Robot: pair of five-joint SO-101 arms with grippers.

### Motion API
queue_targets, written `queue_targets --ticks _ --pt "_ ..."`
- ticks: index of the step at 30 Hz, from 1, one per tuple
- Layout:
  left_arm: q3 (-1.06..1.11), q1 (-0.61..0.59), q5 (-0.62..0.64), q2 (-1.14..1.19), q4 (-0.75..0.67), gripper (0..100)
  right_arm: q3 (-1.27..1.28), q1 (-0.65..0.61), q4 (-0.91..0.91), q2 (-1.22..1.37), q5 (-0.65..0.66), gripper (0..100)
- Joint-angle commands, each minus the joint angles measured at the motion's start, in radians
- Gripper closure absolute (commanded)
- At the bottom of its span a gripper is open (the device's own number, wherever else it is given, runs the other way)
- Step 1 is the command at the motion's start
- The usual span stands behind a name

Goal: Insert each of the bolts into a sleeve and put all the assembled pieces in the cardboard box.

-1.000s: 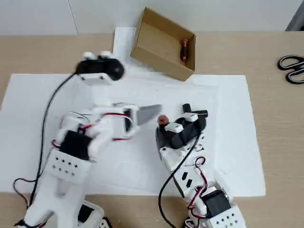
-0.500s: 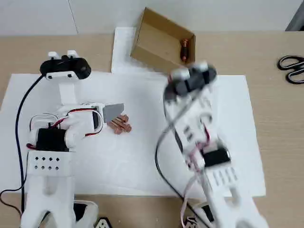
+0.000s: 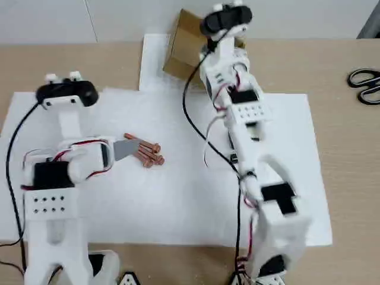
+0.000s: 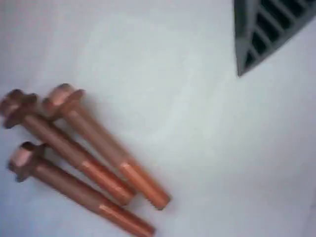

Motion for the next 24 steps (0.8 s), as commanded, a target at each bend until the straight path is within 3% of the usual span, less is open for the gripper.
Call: queue_targets --ticks 1,9,24 --pt "-0.005 -0.035 -0.028 -0.011 0.002 63 -0.264 -0.013 -0.027 0.122 0.012 99.5" --pt "0.015 -0.041 -0.031 -0.011 -0.002 63 -0.443 -0.068 -0.027 0.361 0.014 99.5" --pt "0.016 -0.043 -0.031 -0.011 -0.02 63 -0.443 -0.182 -0.025 0.446 0.014 99.5"
